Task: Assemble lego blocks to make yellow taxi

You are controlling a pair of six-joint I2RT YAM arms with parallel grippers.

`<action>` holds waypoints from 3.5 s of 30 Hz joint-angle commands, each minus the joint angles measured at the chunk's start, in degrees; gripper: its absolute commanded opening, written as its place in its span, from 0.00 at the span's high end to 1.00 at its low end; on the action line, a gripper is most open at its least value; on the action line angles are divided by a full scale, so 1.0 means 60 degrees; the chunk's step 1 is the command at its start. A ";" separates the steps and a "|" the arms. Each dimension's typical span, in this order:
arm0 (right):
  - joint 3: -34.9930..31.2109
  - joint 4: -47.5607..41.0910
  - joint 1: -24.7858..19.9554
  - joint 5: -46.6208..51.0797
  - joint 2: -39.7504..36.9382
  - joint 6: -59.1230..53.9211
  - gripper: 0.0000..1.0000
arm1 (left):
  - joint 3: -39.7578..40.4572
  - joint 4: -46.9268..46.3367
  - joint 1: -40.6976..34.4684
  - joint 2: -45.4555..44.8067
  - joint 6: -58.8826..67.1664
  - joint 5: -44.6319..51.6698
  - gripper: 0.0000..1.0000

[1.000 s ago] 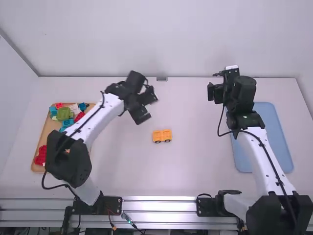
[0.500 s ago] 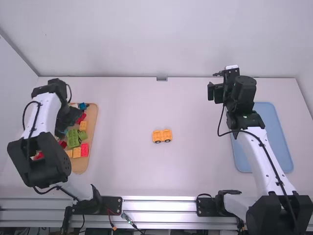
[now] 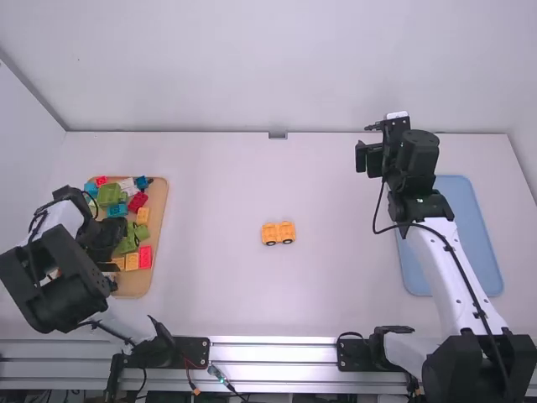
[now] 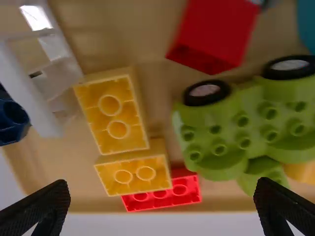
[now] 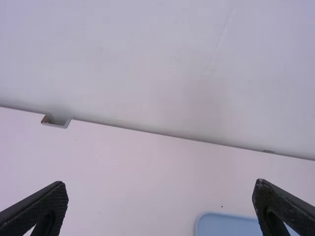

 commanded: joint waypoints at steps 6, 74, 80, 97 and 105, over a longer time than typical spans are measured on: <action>0.0277 0.0036 0.0047 0.0015 0.0040 0.0066 0.01 | -0.0193 -0.0113 0.0127 -0.0047 0.0237 -0.0608 0.00; 0.0277 0.0040 0.0047 -0.0484 0.0040 0.0062 0.01 | -0.2331 0.4827 0.0076 -0.0047 0.6411 -0.0758 0.59; 0.0277 0.0040 0.0047 -0.0488 0.0040 0.0066 0.01 | -0.2386 0.4750 0.0076 -0.0047 0.6404 -0.0685 0.72; 0.0277 0.0368 0.0047 -0.2754 0.0040 0.0029 0.01 | -0.2076 0.4390 -0.0069 -0.2987 0.7227 0.1213 0.98; 0.0277 0.1348 0.0047 -0.6047 0.1104 0.0069 0.01 | -0.3031 0.6513 -0.1861 -0.5268 0.9362 0.5625 0.98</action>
